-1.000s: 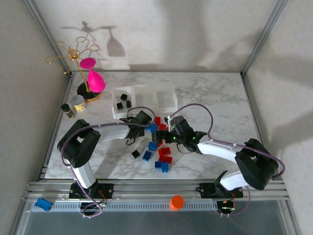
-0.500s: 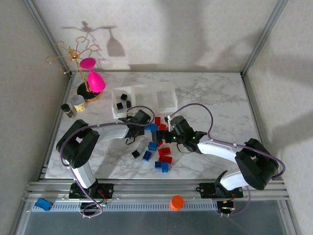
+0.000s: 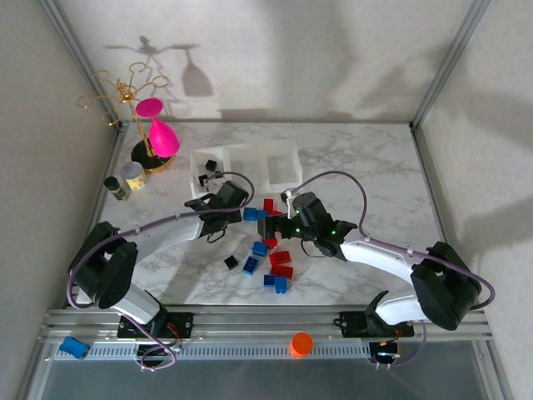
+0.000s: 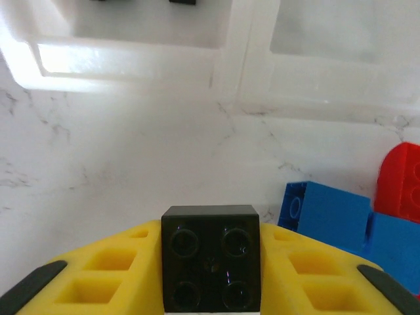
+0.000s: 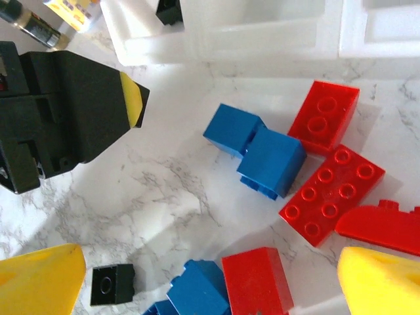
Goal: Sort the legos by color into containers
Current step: Pick up the lego from the center of the table, then place the lego in the container.
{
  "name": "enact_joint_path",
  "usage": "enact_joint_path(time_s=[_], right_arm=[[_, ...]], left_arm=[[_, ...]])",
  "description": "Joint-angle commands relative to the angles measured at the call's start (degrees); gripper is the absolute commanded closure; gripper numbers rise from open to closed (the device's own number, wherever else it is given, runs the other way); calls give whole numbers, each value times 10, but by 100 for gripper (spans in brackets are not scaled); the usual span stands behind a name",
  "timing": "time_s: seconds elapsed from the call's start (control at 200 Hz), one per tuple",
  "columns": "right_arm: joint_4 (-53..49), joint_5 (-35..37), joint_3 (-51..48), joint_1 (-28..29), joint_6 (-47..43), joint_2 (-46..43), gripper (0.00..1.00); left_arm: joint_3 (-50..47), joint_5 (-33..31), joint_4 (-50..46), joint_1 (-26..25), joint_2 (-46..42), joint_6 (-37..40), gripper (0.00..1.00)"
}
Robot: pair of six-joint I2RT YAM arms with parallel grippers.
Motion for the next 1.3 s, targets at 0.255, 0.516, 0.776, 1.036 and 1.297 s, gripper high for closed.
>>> enact_joint_path(time_s=[0.255,0.516,0.776,1.036,1.297], right_arm=[[1,-4,49,-18,6,11,1],[9,-7,56,-29,6,28,1],[18,-7,46,-34,8,29,1],[15,-9,48,-44,2,26,1],[11,-26,47,-44,-17,30,1]], left_arm=[[99,-38,-22,88,31,17,66],[174,-36,-16,133,124,34,65],[253,-55,-24,150,218,42,58],[255,-46,-29,149,202,44,46],[187,-26,-28,122,107,26,44]])
